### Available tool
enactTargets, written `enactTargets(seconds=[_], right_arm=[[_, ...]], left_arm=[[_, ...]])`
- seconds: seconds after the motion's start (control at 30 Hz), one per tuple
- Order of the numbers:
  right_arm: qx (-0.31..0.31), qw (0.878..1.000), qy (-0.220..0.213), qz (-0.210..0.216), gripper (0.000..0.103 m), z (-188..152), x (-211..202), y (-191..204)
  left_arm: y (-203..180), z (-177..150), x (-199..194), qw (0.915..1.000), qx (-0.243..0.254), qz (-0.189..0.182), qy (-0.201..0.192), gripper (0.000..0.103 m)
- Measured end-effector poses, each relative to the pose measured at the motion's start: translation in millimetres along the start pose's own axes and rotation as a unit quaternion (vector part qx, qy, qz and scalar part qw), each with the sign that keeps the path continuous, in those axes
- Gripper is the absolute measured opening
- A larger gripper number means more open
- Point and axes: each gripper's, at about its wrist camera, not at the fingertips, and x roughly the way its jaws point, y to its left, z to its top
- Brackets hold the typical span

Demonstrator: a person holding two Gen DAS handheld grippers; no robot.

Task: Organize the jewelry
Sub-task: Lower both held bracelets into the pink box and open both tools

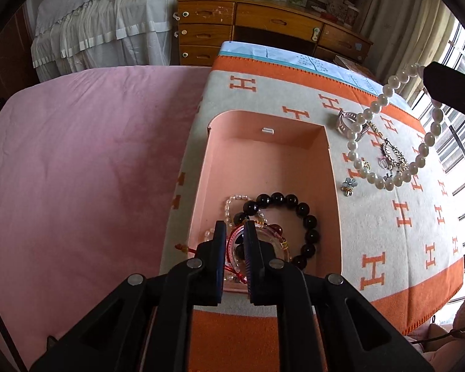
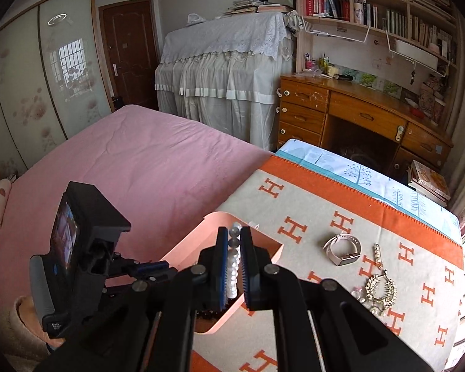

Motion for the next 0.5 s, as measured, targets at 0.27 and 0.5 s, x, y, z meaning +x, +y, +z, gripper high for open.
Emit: enactTargets(seconds=[0.27, 0.5], right_arm=[[-0.018, 0.999, 0.04, 0.027, 0.008, -8.6, 26.6, 23.4], [-0.023, 0.995, 0.081, 0.049, 0.01, -14.3, 43.7, 31.3]], left_arm=[[16.8, 1.6, -15.3, 0.999, -0.021, 0.023, -0.031, 0.023], [16.9, 1.3, -29.3, 0.9971, -0.019, 0.045, -0.059, 0.053]])
